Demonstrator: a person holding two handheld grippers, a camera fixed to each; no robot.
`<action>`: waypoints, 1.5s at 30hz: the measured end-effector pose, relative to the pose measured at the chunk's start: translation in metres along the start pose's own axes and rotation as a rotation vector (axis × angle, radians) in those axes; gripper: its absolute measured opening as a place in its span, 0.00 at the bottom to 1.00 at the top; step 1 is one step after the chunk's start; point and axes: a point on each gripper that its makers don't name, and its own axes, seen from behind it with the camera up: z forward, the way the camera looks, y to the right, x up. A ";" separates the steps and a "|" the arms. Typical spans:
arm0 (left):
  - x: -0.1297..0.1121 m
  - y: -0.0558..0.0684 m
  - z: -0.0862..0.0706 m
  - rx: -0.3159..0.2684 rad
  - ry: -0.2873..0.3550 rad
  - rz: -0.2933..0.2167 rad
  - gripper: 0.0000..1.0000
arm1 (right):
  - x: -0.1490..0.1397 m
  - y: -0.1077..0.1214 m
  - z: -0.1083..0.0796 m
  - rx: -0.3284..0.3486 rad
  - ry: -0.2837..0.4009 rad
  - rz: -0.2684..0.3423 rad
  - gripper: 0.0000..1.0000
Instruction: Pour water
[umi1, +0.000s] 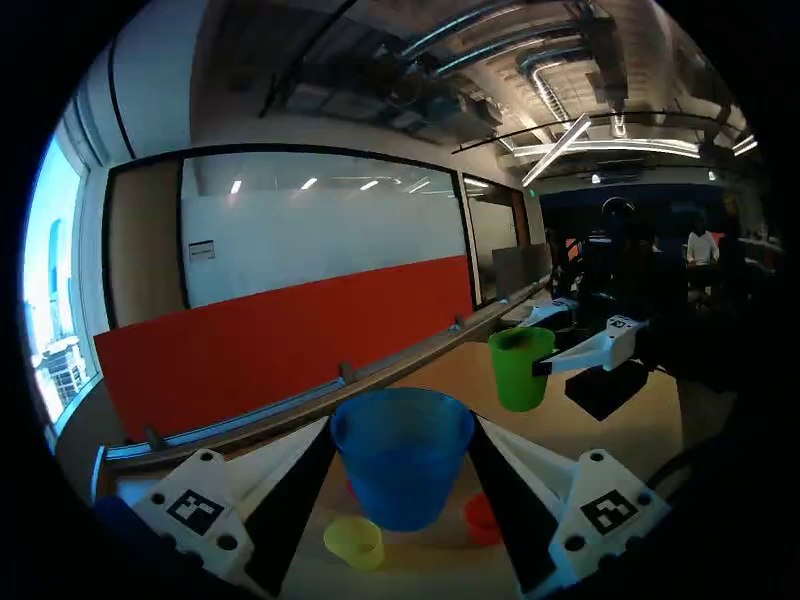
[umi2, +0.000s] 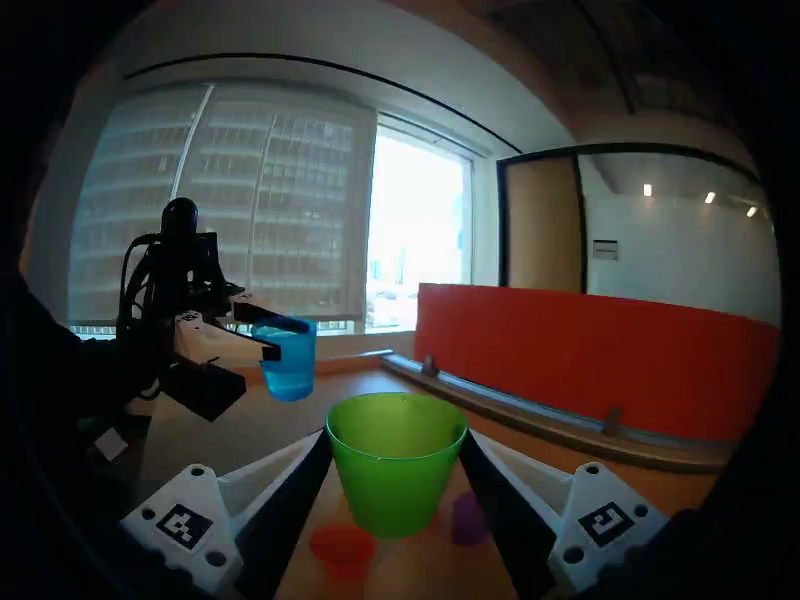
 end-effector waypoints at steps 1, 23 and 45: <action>0.001 -0.001 0.000 0.002 0.000 0.007 0.88 | -0.001 -0.001 0.001 0.003 0.001 0.003 0.92; 0.008 -0.004 0.007 0.031 0.003 0.157 0.88 | -0.030 -0.037 0.021 0.115 -0.026 0.019 0.91; 0.014 -0.002 0.010 0.087 0.003 0.402 0.88 | -0.041 -0.069 0.038 0.197 -0.035 0.020 0.91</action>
